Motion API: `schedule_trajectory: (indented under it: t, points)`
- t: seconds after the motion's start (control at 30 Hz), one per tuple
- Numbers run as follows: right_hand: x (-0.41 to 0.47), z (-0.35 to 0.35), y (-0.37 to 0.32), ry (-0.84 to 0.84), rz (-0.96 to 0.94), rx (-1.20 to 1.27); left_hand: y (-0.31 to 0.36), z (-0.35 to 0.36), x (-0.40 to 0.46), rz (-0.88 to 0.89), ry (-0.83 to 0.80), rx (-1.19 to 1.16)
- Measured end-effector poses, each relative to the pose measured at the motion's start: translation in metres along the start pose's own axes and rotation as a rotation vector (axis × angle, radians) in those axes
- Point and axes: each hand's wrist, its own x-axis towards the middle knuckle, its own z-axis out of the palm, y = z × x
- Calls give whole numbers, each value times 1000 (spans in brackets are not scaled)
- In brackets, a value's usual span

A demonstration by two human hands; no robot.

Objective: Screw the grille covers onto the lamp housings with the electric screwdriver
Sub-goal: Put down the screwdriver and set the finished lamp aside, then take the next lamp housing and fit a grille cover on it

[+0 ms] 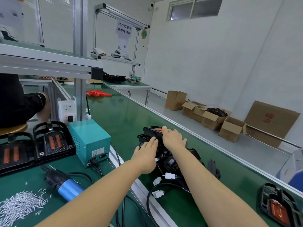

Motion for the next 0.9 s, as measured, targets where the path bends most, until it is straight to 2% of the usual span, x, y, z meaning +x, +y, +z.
schedule_trajectory:
  t: [0.17,0.47,0.63,0.9]
  points:
    - [1,0,8,-14,-28,-158,-6,0,-7,-14,-13,-4]
    - [-14,1,-2,43,-90,-253,-26,-4,-29,-74,2,-35]
    - [-34,5,-27,111,-268,-262,-44,-13,-51,-148,37,-29]
    - [-96,55,-72,-109,-466,-173,-95,-31,-115,-370,100,19]
